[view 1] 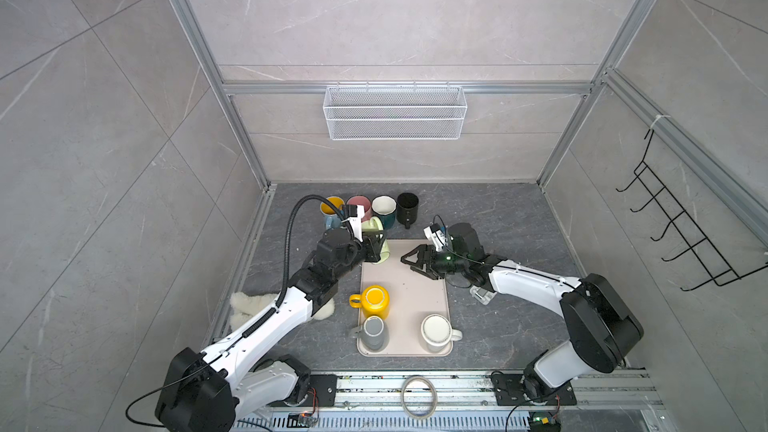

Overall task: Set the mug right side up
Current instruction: 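Close the left gripper on the light green mug's handle and lift it, then raise the light green mug with the left gripper while the right gripper reaches toward it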

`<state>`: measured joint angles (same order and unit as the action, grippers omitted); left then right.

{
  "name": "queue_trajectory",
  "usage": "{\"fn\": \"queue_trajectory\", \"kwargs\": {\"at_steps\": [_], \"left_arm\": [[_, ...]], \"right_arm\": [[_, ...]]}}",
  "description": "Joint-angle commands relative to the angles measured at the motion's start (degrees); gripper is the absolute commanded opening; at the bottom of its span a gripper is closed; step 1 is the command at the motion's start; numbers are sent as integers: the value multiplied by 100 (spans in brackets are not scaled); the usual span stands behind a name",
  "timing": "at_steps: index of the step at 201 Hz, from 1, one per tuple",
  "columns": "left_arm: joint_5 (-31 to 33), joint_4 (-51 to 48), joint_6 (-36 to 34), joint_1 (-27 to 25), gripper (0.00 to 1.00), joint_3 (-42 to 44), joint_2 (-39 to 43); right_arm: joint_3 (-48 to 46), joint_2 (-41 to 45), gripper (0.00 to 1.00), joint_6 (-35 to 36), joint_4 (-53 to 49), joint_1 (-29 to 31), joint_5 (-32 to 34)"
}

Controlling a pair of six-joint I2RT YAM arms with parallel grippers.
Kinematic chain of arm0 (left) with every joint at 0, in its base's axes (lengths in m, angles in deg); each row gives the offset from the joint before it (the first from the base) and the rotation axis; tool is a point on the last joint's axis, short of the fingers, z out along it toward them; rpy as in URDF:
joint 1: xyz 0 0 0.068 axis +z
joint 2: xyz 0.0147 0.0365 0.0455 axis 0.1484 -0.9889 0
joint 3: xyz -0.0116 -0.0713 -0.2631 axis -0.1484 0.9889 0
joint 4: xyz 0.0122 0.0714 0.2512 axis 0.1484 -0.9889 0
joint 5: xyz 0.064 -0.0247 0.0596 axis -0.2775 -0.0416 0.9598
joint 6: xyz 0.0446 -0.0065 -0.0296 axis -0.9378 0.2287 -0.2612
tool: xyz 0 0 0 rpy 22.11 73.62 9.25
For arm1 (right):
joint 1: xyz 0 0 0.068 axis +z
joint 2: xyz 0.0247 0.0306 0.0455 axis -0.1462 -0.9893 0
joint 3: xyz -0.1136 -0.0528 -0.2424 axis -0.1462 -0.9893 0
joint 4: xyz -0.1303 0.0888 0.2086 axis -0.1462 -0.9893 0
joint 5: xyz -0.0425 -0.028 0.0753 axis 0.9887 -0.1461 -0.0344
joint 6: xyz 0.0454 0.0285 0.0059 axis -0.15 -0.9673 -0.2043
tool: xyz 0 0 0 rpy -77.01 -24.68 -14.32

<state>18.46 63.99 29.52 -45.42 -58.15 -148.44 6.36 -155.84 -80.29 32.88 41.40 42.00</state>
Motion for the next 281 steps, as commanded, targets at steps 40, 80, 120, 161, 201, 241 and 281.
{"fn": "queue_trajectory", "kwargs": {"at_steps": [40,80,120,161,201,241,281], "left_arm": [[2098,1240,-2907,-1222,0,185,555],[2948,1861,-4102,-1738,0,321,478],[3833,2612,-5604,-2224,0,308,-40],[4201,3707,-6831,-2444,0,364,-485],[4378,4586,-7848,-2534,0,499,-755],[4283,5156,-8686,-2596,0,626,-995],[4195,5512,-9377,-2638,0,702,-1182]], "right_arm": [[680,656,63,1102,-1564,-86,259],[988,1117,63,1582,-2274,-364,385],[1442,1254,63,2004,-2792,-474,446],[1833,1246,62,2290,-3046,-558,477],[2144,1314,61,2588,-3208,-653,554],[2460,1325,61,3025,-3386,-716,344],[2865,1325,64,3567,-3657,-740,-108]]}}
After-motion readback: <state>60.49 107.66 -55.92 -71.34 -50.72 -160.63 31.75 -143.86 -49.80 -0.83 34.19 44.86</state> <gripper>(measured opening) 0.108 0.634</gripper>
